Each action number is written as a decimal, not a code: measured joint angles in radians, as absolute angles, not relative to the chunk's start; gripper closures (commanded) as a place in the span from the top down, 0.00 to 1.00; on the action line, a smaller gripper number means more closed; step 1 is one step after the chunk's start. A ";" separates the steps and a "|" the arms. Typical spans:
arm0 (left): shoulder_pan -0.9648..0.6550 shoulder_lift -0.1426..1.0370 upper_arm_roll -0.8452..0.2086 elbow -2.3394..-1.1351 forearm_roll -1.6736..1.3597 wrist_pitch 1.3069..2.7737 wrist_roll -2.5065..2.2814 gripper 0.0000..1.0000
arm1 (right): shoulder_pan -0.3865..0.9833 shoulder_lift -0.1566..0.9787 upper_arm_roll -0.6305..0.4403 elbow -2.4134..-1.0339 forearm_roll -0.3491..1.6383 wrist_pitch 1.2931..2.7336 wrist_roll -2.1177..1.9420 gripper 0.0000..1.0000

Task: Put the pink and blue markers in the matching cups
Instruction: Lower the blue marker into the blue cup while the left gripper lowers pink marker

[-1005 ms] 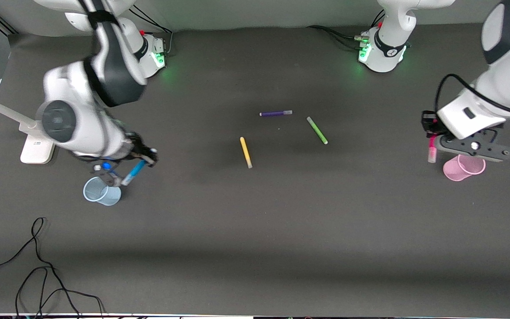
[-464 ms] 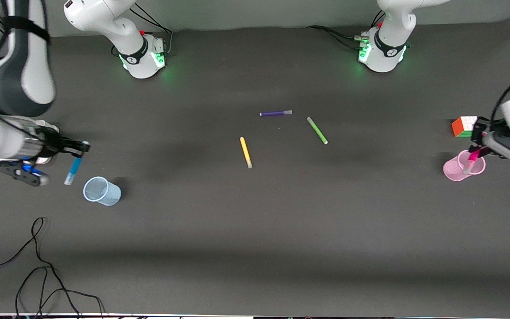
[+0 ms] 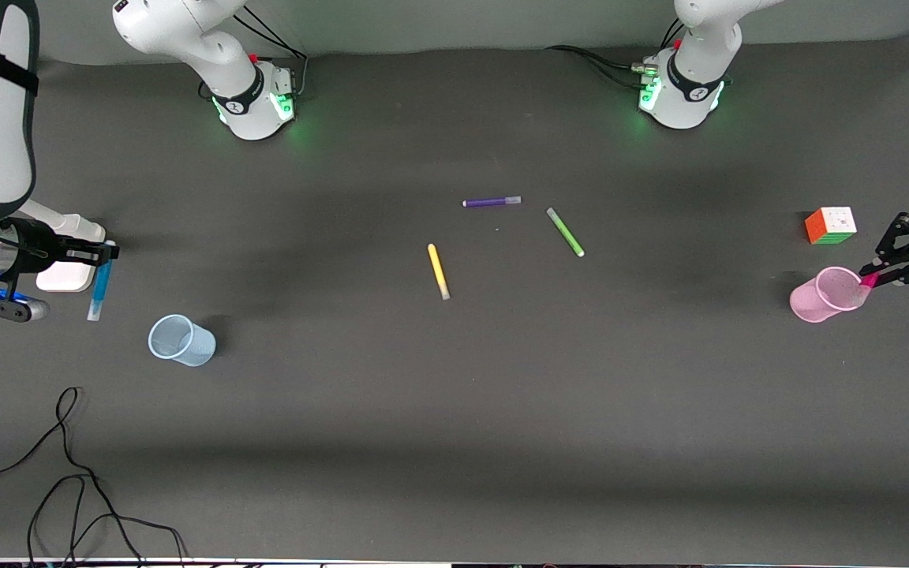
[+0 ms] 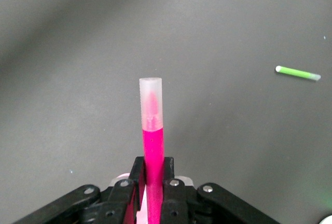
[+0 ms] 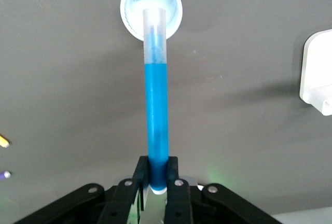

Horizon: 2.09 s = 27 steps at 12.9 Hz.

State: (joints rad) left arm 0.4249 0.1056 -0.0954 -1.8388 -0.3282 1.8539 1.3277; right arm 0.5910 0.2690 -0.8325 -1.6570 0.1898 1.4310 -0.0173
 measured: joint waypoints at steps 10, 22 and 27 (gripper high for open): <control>0.672 0.372 -0.095 -1.890 -0.641 1.859 2.089 0.00 | 0.363 0.659 -0.727 -1.391 0.390 1.212 -0.233 0.00; 0.771 0.539 -0.105 -1.881 -0.753 1.803 2.343 0.99 | 0.181 0.760 -0.541 -1.320 0.398 1.212 -0.256 0.09; 0.771 0.539 -0.110 -1.867 -0.755 1.803 2.346 0.99 | 0.181 0.766 -0.541 -1.319 0.398 1.212 -0.256 1.00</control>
State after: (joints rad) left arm 0.7707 0.5393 -0.1102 -1.8674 -0.7553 1.8029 2.3460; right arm 0.1805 0.7657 -0.5414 -1.3188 0.3980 1.2123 -0.2563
